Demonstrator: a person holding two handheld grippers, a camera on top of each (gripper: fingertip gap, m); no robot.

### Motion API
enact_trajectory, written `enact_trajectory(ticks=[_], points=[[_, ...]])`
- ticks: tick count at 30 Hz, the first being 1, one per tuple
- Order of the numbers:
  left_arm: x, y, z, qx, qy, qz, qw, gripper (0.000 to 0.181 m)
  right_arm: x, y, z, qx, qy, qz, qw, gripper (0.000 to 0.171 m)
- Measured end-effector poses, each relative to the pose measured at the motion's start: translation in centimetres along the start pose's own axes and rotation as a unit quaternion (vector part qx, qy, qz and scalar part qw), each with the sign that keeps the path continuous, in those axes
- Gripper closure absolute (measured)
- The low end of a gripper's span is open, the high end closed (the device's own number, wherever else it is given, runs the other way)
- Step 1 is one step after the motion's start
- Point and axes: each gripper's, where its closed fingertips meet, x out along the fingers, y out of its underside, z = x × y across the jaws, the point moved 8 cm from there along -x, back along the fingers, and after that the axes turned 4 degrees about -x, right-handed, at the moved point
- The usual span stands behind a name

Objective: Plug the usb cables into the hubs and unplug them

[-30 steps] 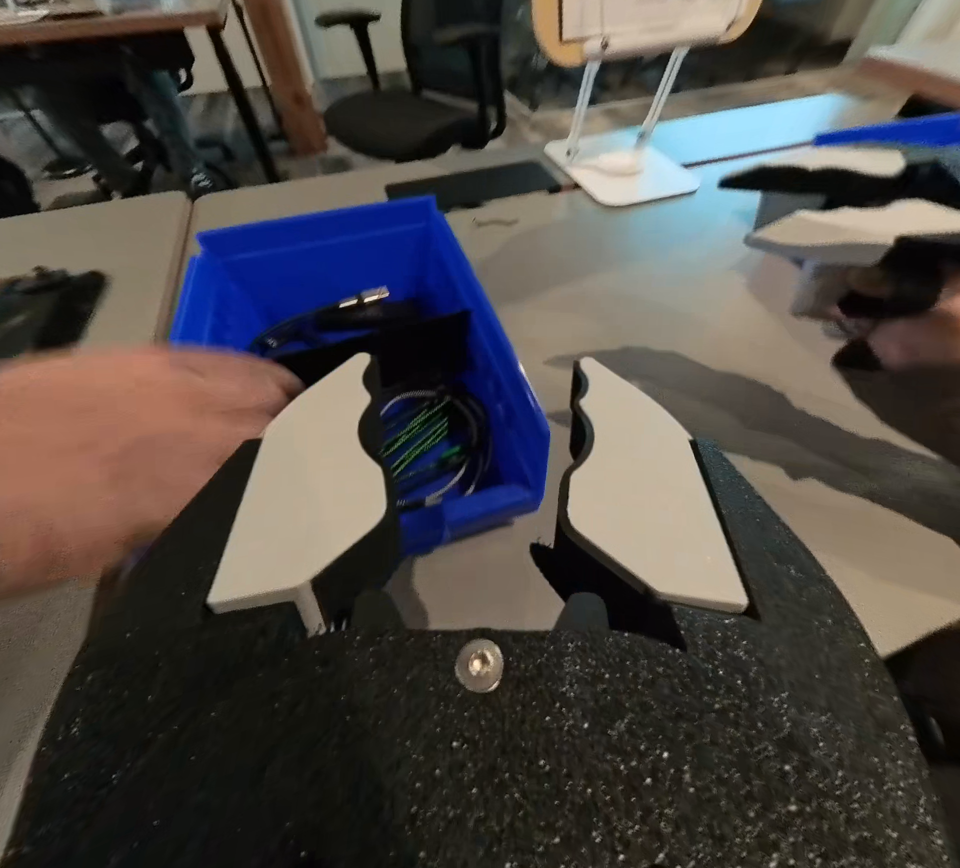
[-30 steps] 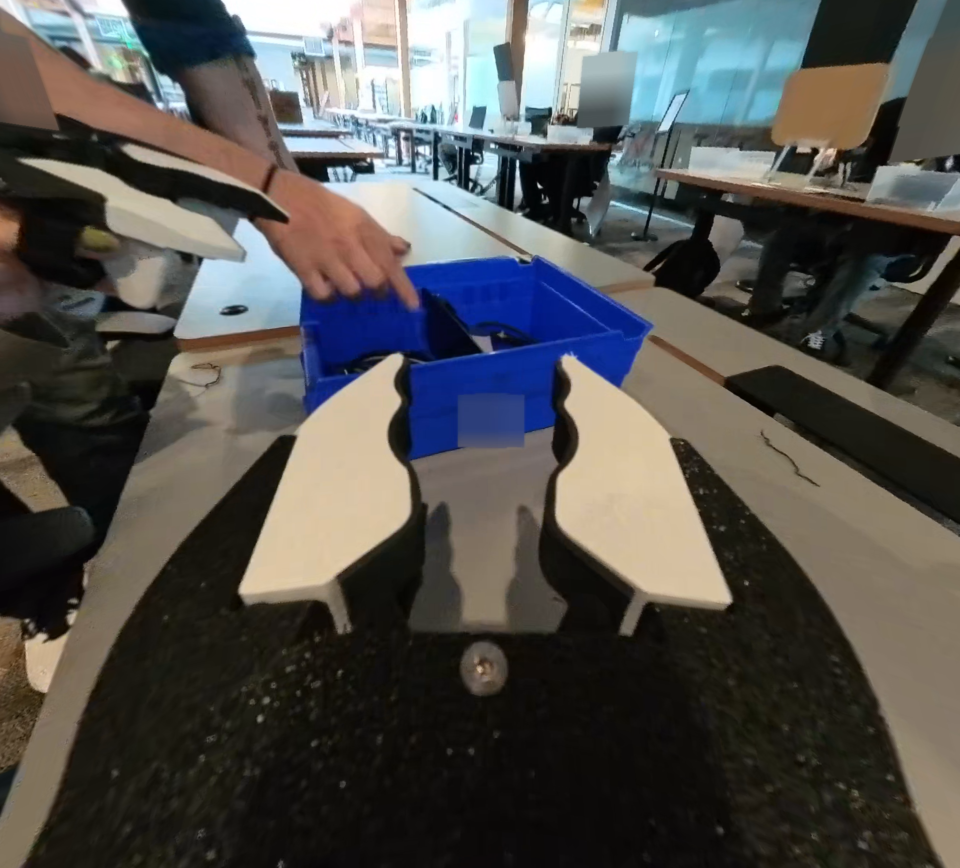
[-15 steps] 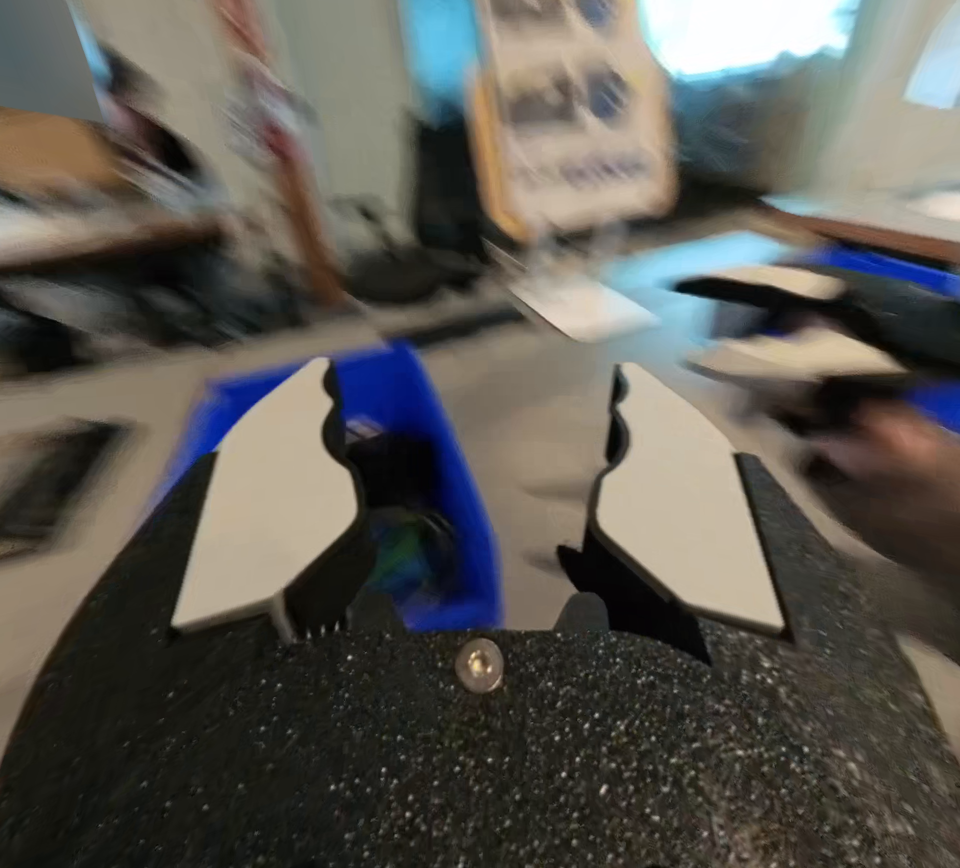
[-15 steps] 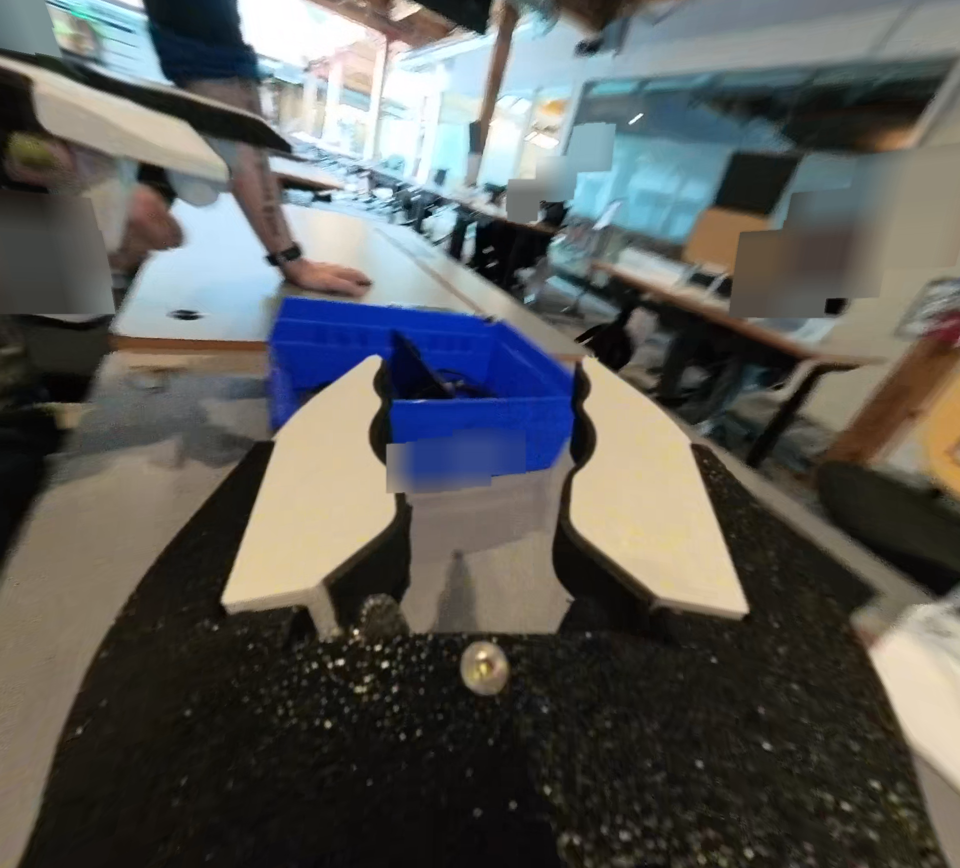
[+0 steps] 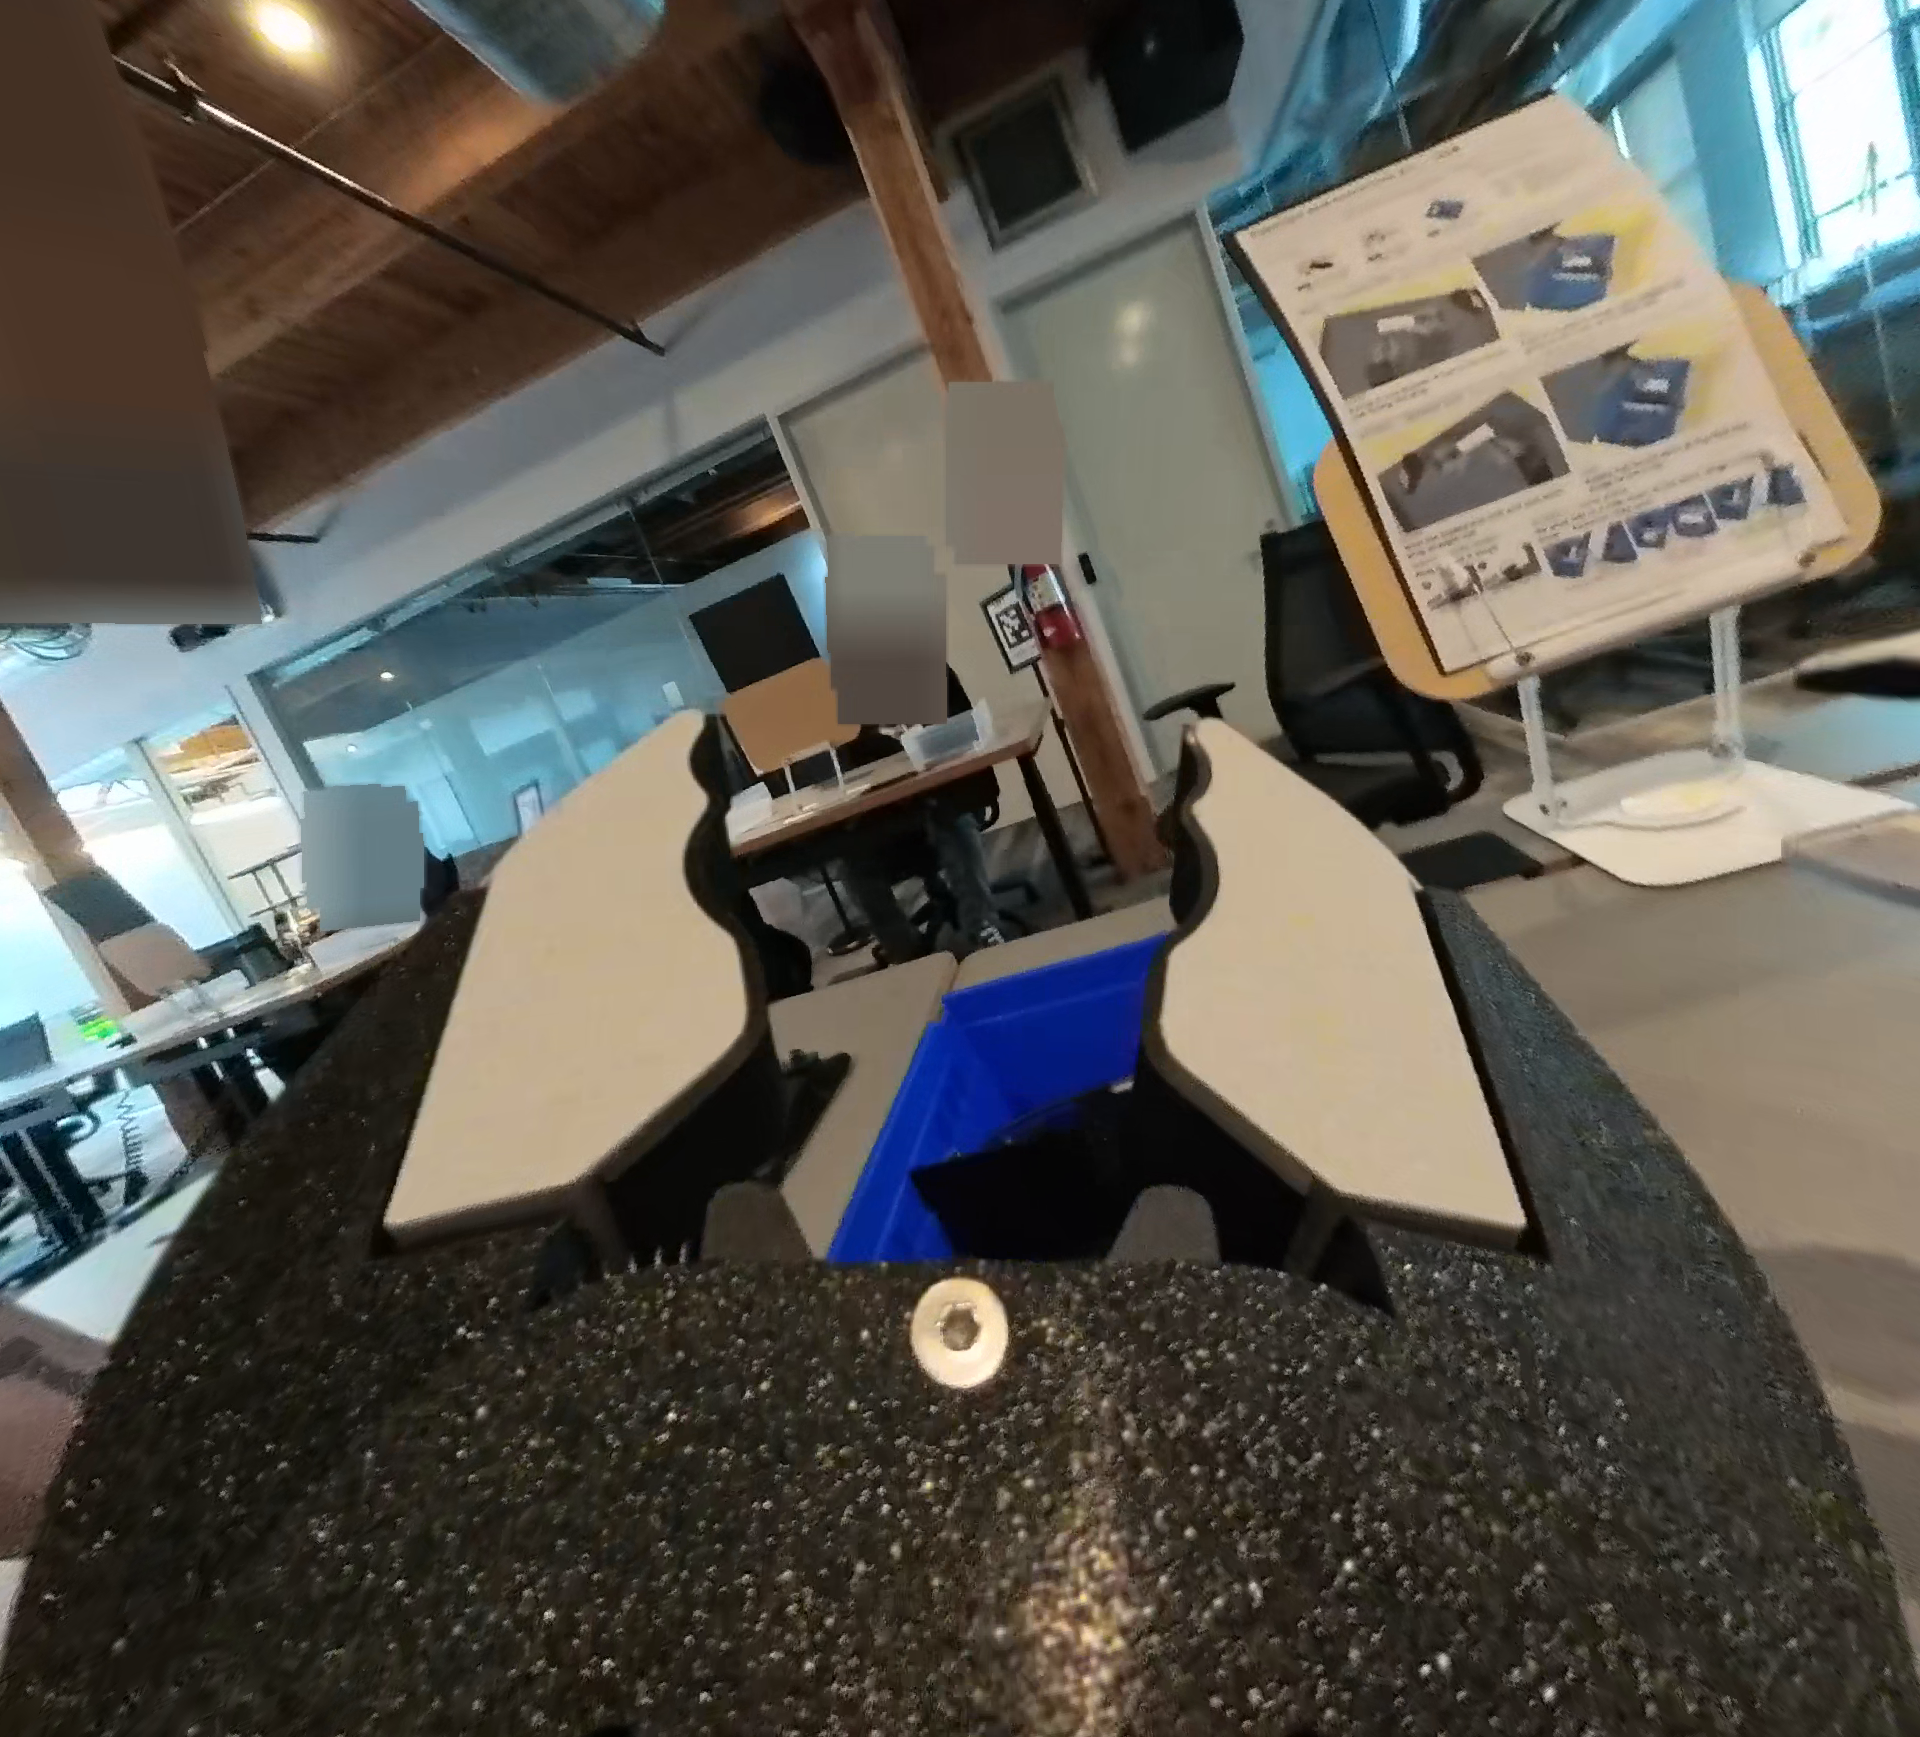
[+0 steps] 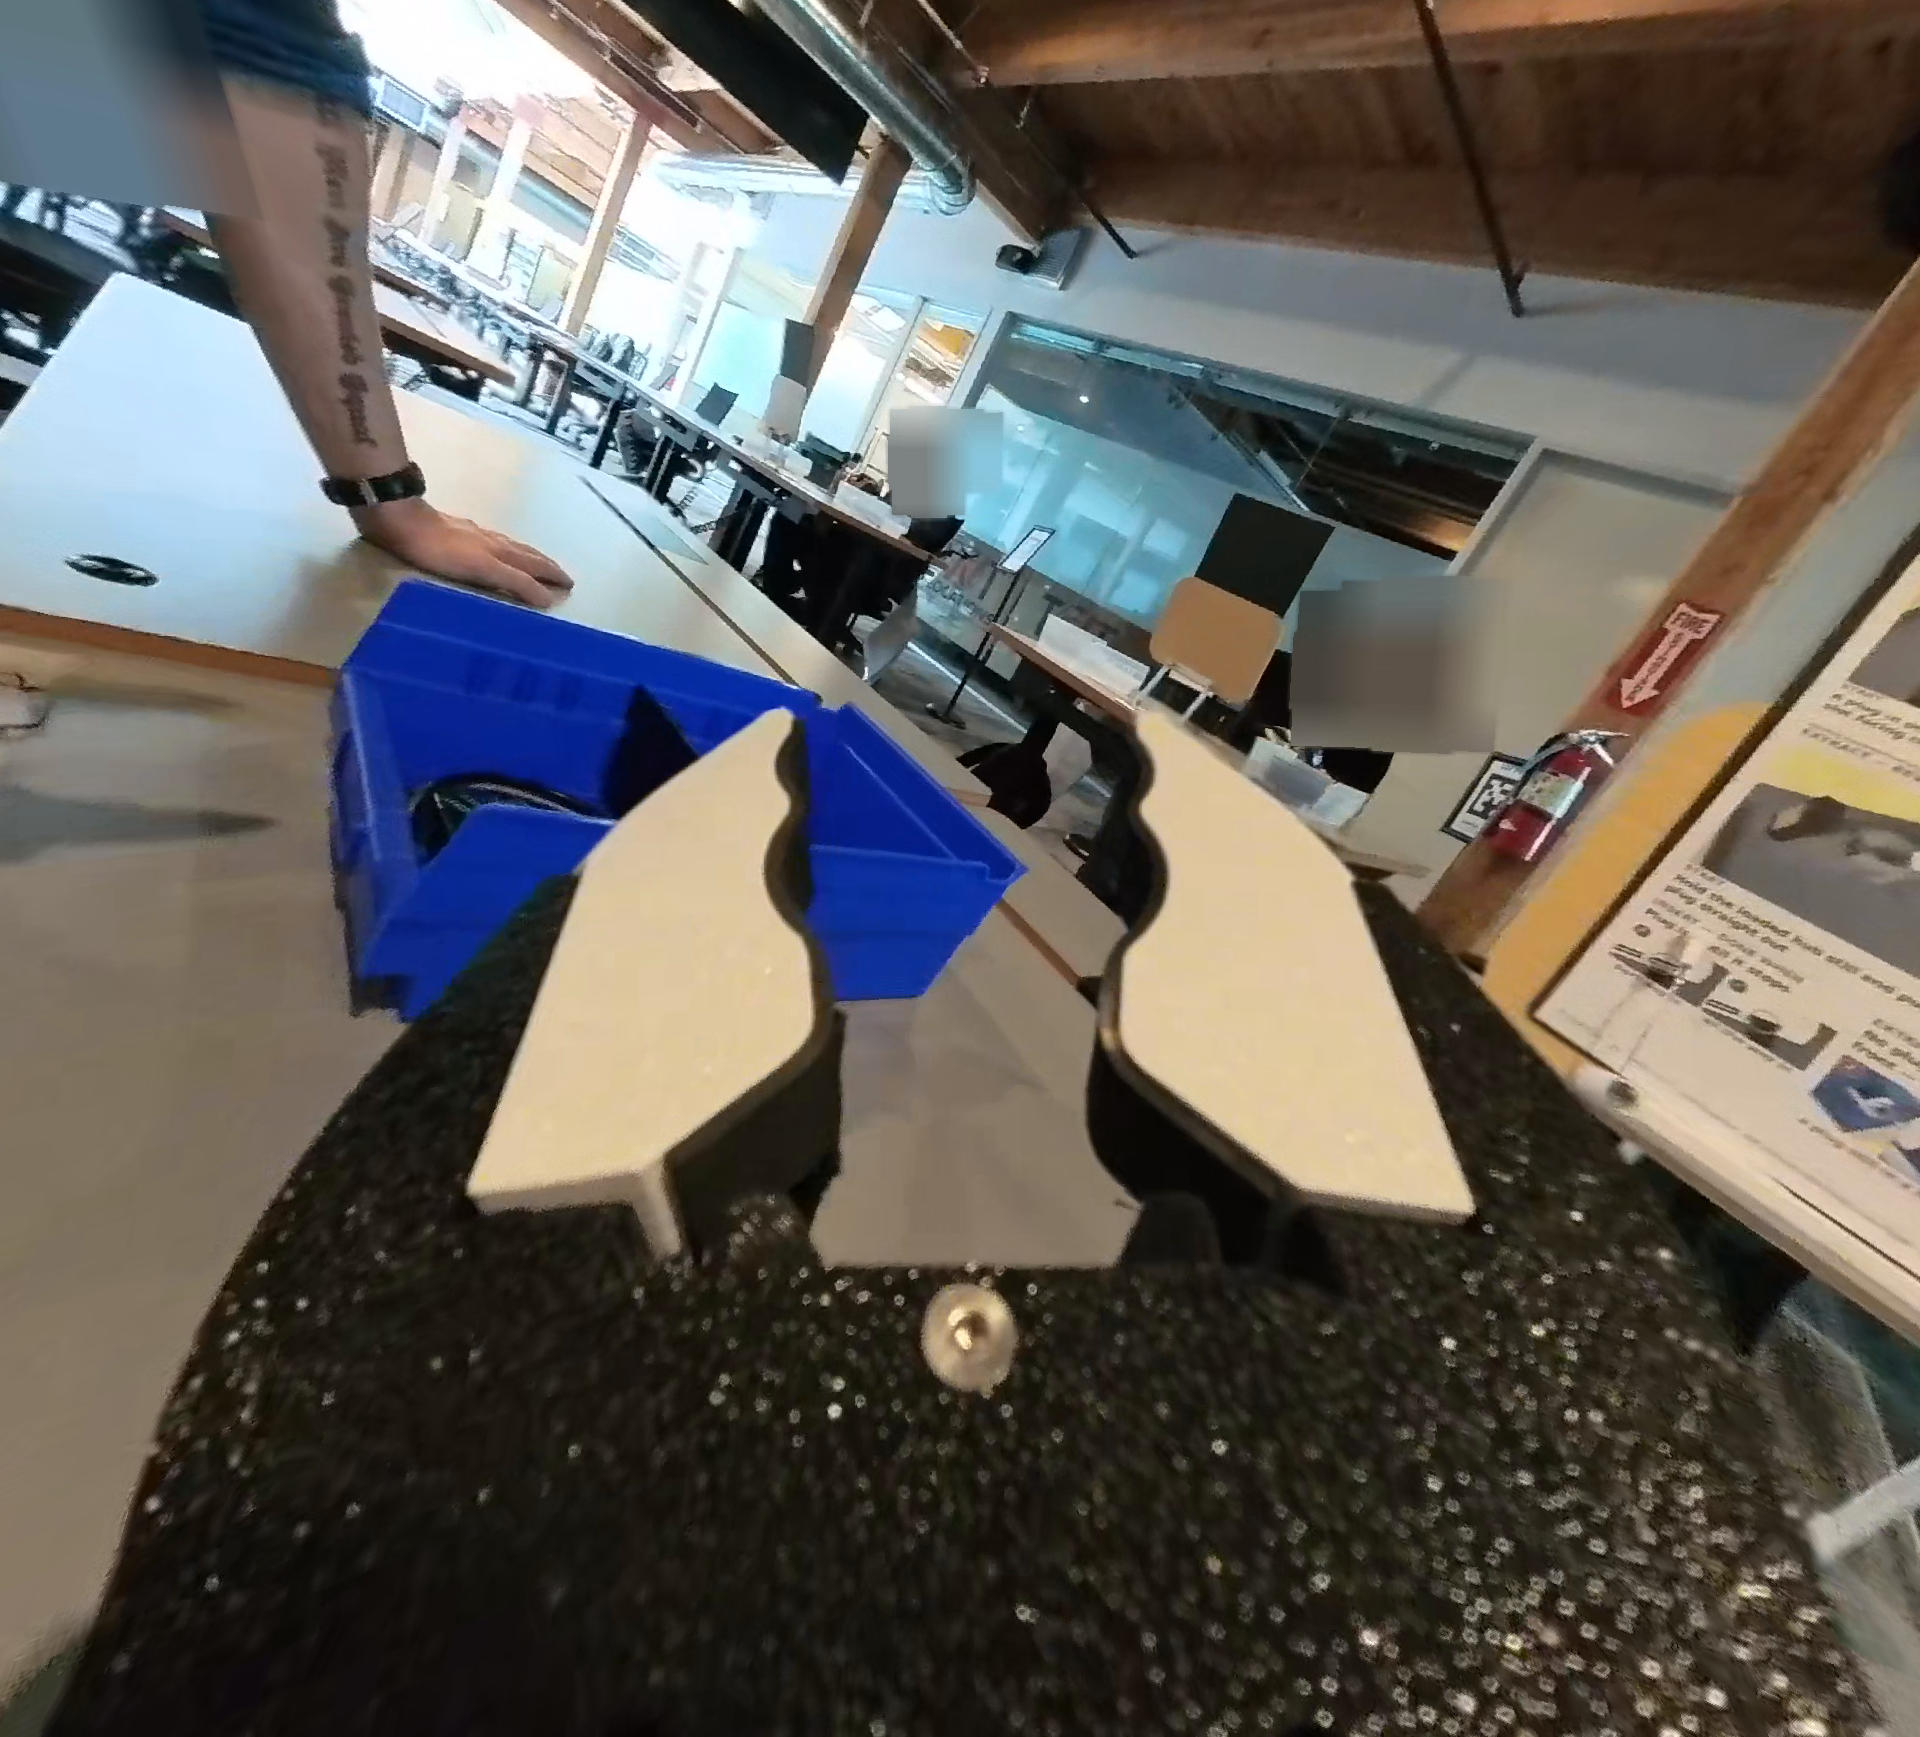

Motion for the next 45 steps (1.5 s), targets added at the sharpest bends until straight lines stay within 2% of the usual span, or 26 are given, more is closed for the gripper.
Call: enact_trajectory(ticks=[2, 5, 6, 8, 10, 14, 17, 23, 27, 29, 32, 35, 38, 41, 43, 45], points=[[-0.3, -0.2, 0.2, 0.005, -0.010, -0.025, 1.000, 0.099, 0.2, 0.1, 0.6, 0.009, -0.024, 0.007, 1.000, 0.122], [-0.8, -0.6, 0.6, 0.052, -0.018, -0.034, 0.998, 0.102, 0.5, -0.6, 2.2, 0.056, -0.102, 0.015, 0.993, 0.128], [-1.1, -0.8, 1.2, 0.083, -0.047, -0.027, 0.995, 0.101, 0.4, -1.0, 2.8, 0.073, -0.125, 0.016, 0.989, 0.129], [-3.1, -2.2, 3.4, 0.126, -0.162, -0.011, 0.979, 0.102, 0.0, -1.4, 3.7, 0.100, -0.156, 0.005, 0.983, 0.132], [-6.1, -4.0, 5.0, 0.092, -0.236, -0.026, 0.967, 0.106, -0.2, -1.3, 4.1, 0.128, -0.178, -0.011, 0.975, 0.133], [-10.4, -6.2, 5.4, -0.011, -0.237, -0.067, 0.969, 0.109, -0.5, -1.3, 4.2, 0.241, -0.223, -0.032, 0.944, 0.131], [-11.9, -6.6, 4.5, -0.029, -0.245, -0.066, 0.967, 0.110, -1.2, -1.9, 3.5, 0.309, -0.236, -0.059, 0.919, 0.133], [-12.5, -7.6, 2.4, -0.005, -0.240, -0.057, 0.969, 0.119, -1.9, -2.4, 2.5, 0.343, -0.220, -0.081, 0.910, 0.137], [-11.5, -7.6, 2.0, -0.021, -0.213, -0.053, 0.975, 0.123, -1.9, -2.7, 2.9, 0.324, -0.216, -0.078, 0.918, 0.136], [-9.6, -6.9, 1.2, -0.060, -0.156, -0.054, 0.985, 0.124, -1.9, -2.7, 2.8, 0.304, -0.204, -0.077, 0.927, 0.134], [-5.3, -5.3, -1.5, -0.130, -0.023, -0.043, 0.990, 0.118, -2.2, -2.7, 2.0, 0.272, -0.176, -0.063, 0.944, 0.131], [-1.2, -3.3, -4.1, -0.138, 0.064, -0.015, 0.988, 0.111, -3.5, -2.5, -0.5, 0.200, -0.113, -0.038, 0.972, 0.129], [1.9, -1.7, -4.6, -0.114, 0.100, 0.005, 0.988, 0.110, -6.0, -1.4, -4.4, 0.090, 0.013, -0.012, 0.996, 0.131], [4.2, -0.2, -3.5, -0.073, 0.101, 0.034, 0.992, 0.108, -8.6, 0.2, -8.2, 0.001, 0.141, 0.033, 0.989, 0.136], [5.2, 1.1, -2.5, -0.058, 0.100, 0.055, 0.992, 0.104, -10.2, 1.2, -10.5, -0.008, 0.199, 0.081, 0.977, 0.138], [5.6, 2.7, -1.7, -0.070, 0.104, 0.065, 0.990, 0.106, -11.5, 1.9, -12.2, 0.020, 0.222, 0.120, 0.968, 0.136]])
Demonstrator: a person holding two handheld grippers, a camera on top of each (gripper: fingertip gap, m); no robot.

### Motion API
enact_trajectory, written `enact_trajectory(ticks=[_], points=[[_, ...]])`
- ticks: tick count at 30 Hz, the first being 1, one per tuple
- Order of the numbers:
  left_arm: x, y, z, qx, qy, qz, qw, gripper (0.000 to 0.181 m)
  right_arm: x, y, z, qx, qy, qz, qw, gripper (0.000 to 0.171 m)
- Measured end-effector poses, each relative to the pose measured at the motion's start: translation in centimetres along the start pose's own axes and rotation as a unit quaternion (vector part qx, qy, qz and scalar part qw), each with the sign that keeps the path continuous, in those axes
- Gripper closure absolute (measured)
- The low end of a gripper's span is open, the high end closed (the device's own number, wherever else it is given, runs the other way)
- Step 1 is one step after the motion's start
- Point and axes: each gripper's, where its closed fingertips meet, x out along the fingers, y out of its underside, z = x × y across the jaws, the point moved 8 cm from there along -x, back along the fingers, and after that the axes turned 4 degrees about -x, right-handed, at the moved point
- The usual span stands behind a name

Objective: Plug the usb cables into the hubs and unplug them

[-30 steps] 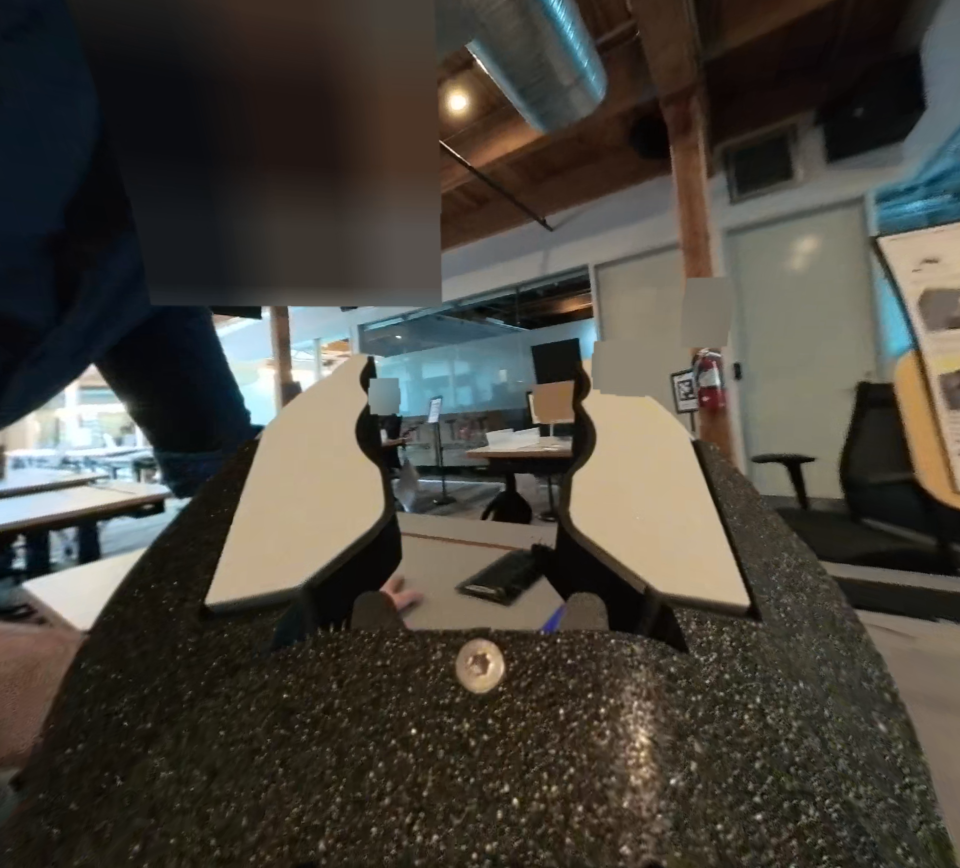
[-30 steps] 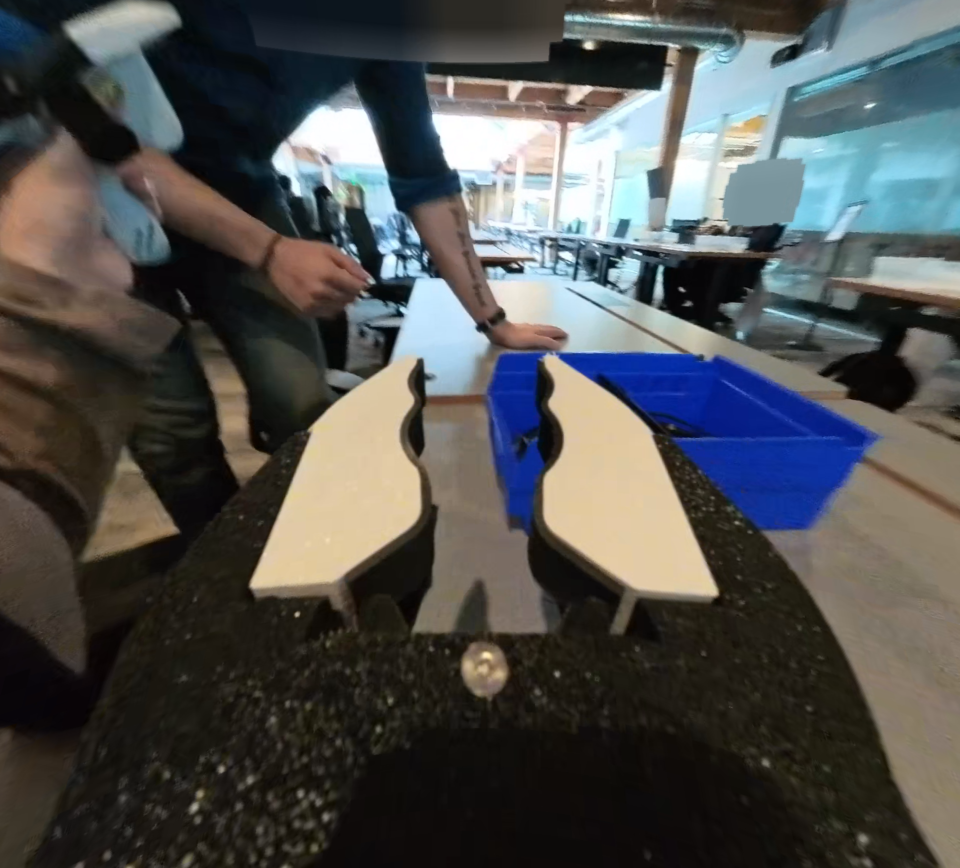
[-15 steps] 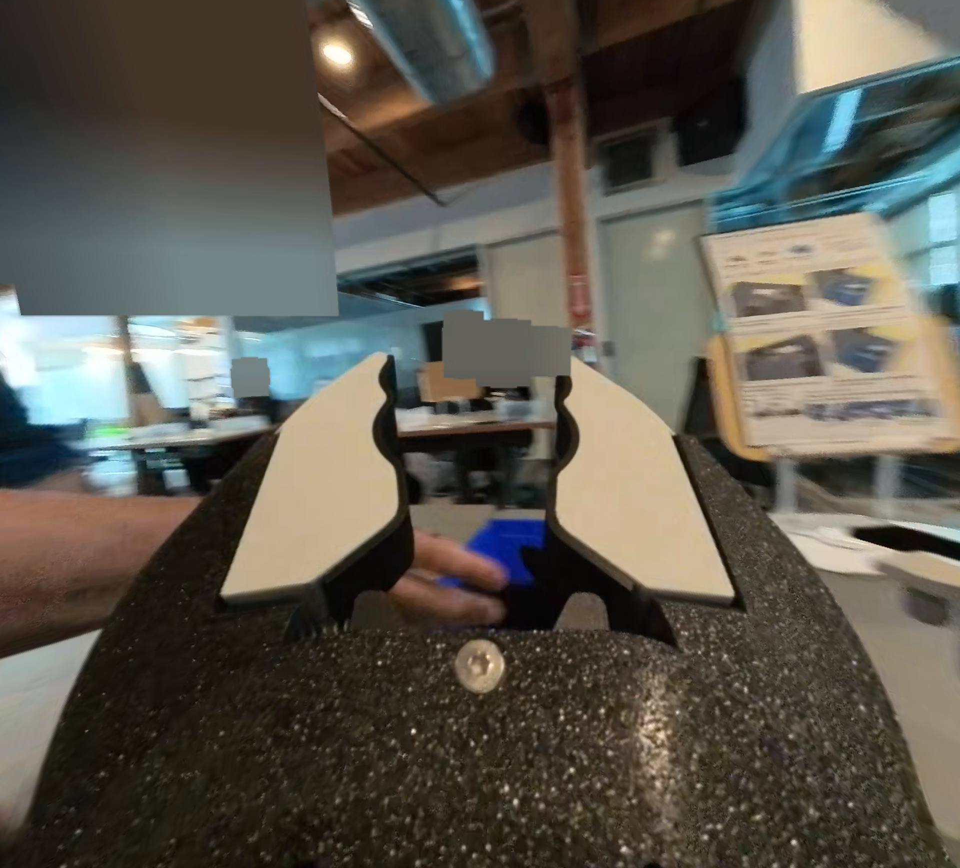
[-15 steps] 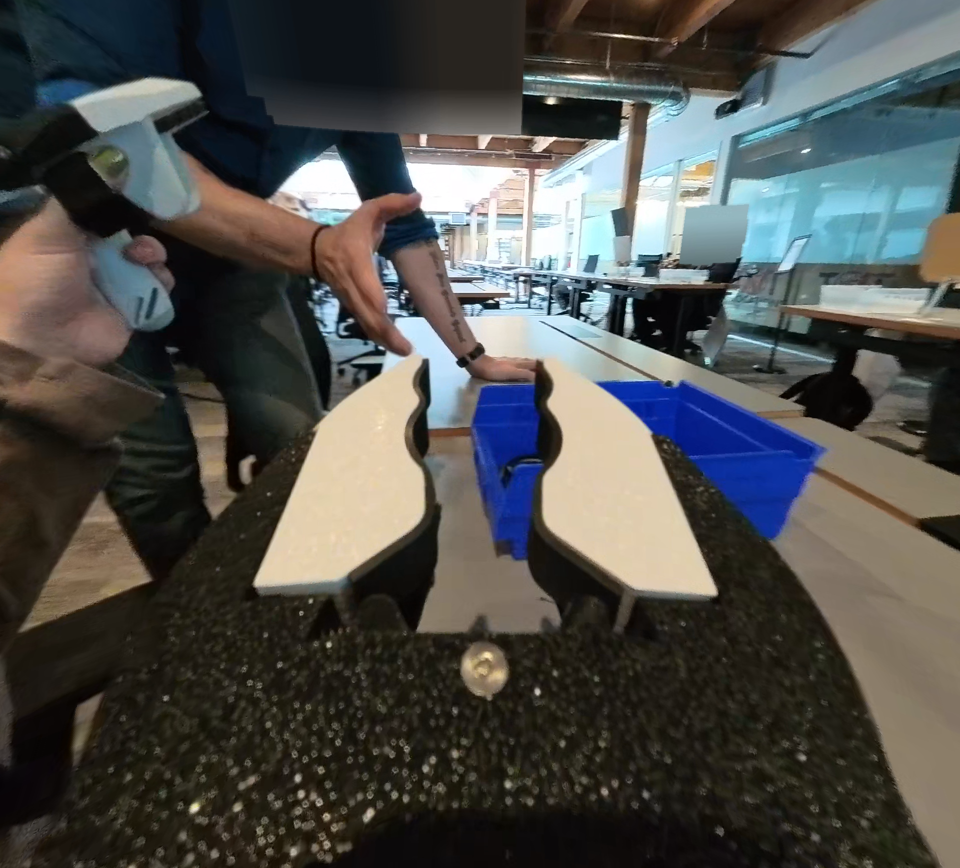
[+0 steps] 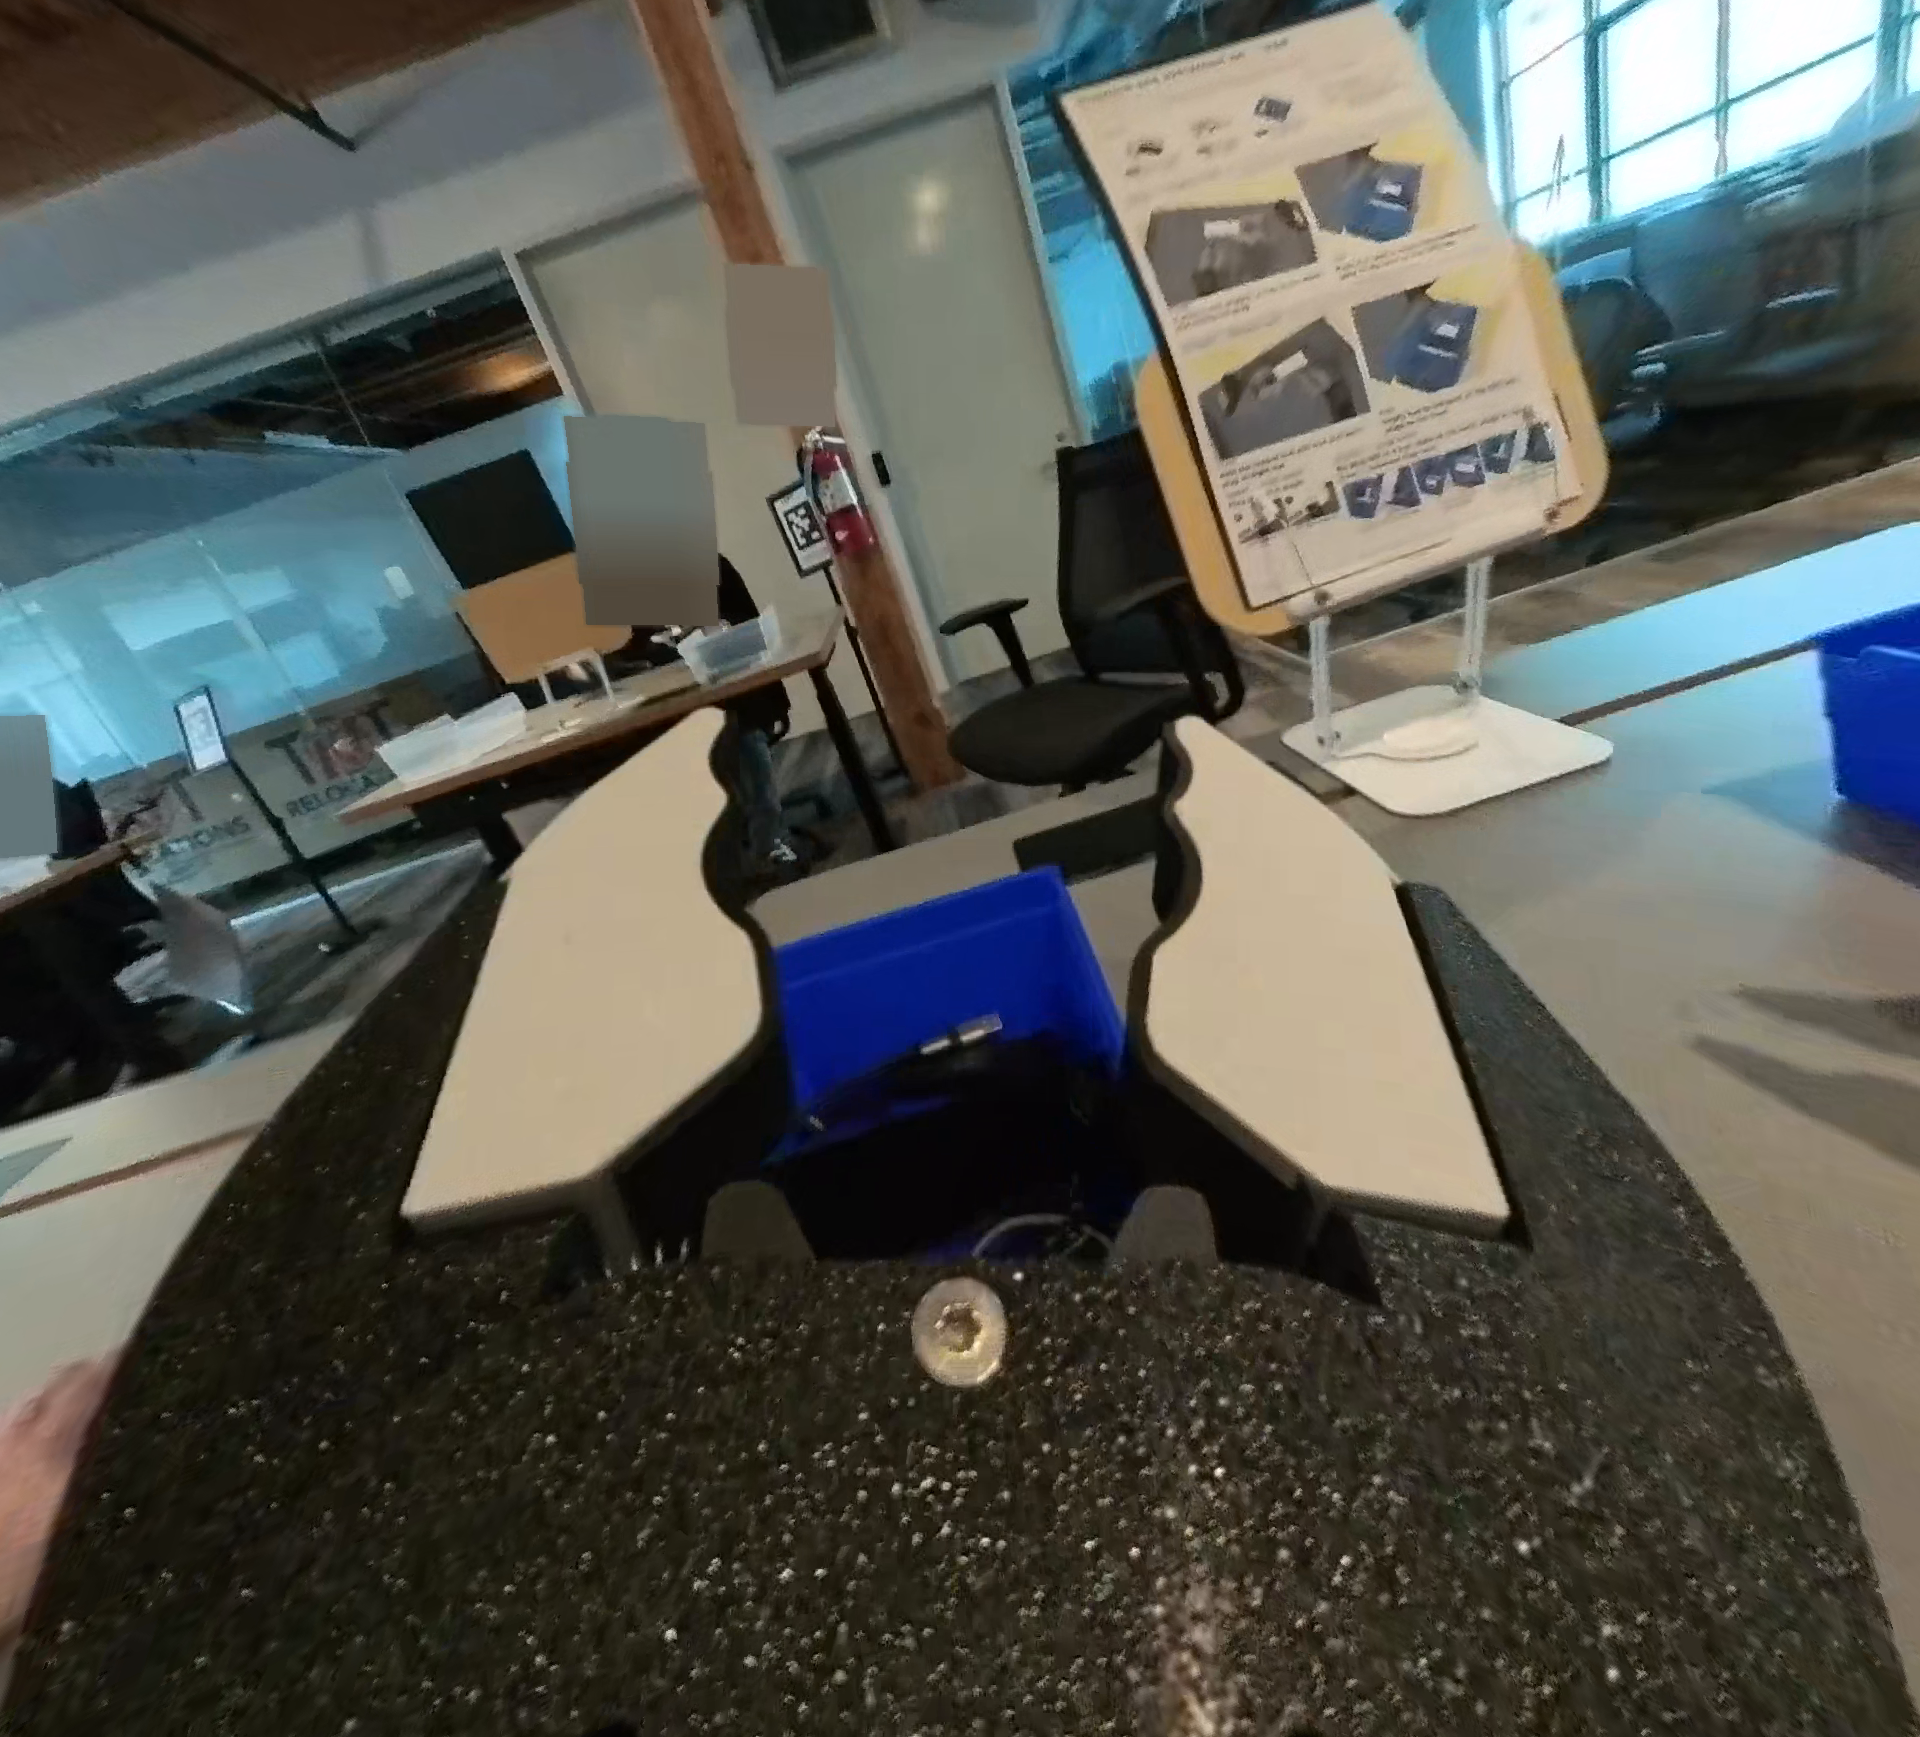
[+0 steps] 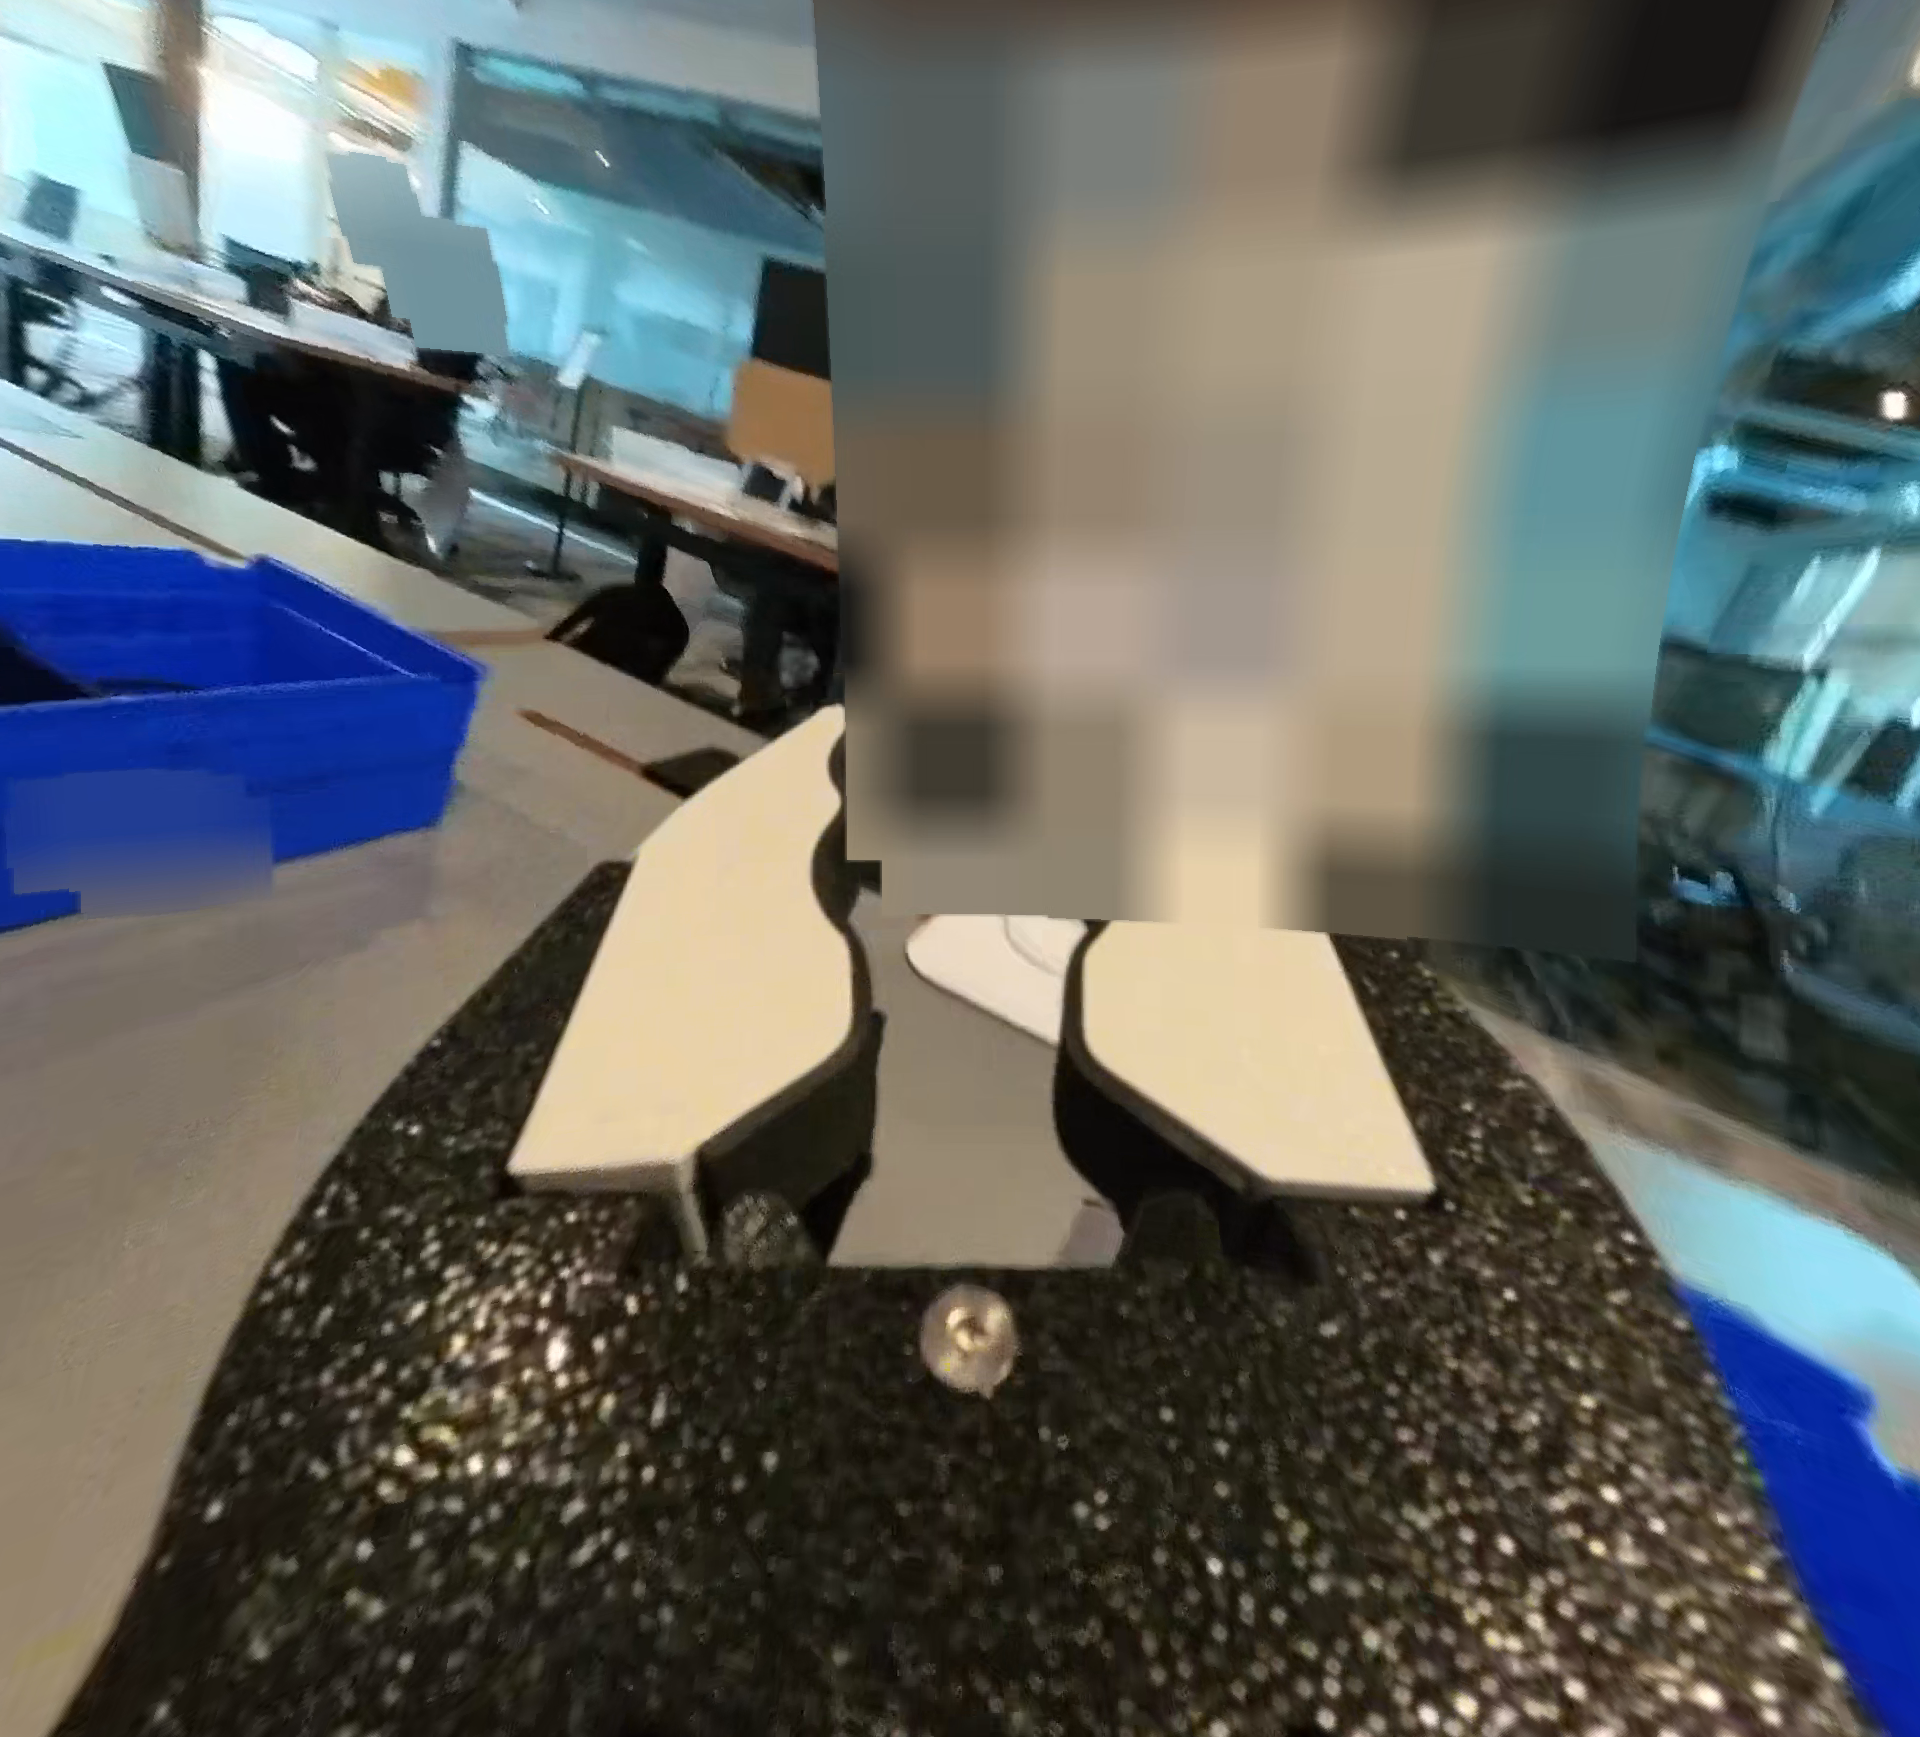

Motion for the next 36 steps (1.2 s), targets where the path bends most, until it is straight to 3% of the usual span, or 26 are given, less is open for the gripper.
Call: enact_trajectory(ticks=[8, 11, 14, 17, 21, 25, 27, 30, 33, 36], points=[[2.8, 2.6, 2.0, -0.066, 0.080, 0.033, 0.994, 0.104, -0.6, 2.2, -2.9, 0.011, 0.043, 0.156, 0.987, 0.131], [3.2, 2.6, 2.4, -0.072, 0.077, 0.020, 0.994, 0.099, -0.4, 1.8, -2.2, -0.020, 0.045, 0.143, 0.988, 0.131], [3.1, 2.4, 2.6, -0.119, 0.095, -0.028, 0.988, 0.100, -0.2, 0.7, -0.5, -0.038, 0.020, 0.044, 0.998, 0.139], [3.0, 2.6, 2.9, -0.145, 0.103, -0.024, 0.984, 0.101, -0.2, 0.5, 0.8, -0.028, 0.020, -0.031, 0.999, 0.142], [2.9, 2.6, 3.1, -0.128, 0.091, -0.019, 0.987, 0.101, 0.6, 1.6, 1.1, -0.039, 0.014, 0.030, 0.999, 0.134], [3.2, 3.0, 3.3, -0.108, 0.080, 0.010, 0.991, 0.094, 0.6, 1.0, 1.1, -0.023, -0.019, 0.040, 0.999, 0.128], [3.6, 4.0, 3.5, -0.070, 0.074, 0.080, 0.991, 0.095, 0.7, 0.5, 0.7, -0.023, -0.046, 0.091, 0.995, 0.122], [4.9, 6.9, 2.0, -0.065, 0.146, 0.206, 0.965, 0.091, 0.4, 1.8, -2.5, -0.044, -0.007, 0.285, 0.957, 0.113], [6.7, 9.6, -0.3, -0.101, 0.208, 0.288, 0.929, 0.081, -0.6, 4.7, -5.5, 0.038, 0.005, 0.403, 0.914, 0.099], [8.1, 12.0, -1.9, -0.112, 0.228, 0.340, 0.905, 0.076, -1.4, 7.2, -5.7, 0.140, -0.060, 0.474, 0.867, 0.098]])
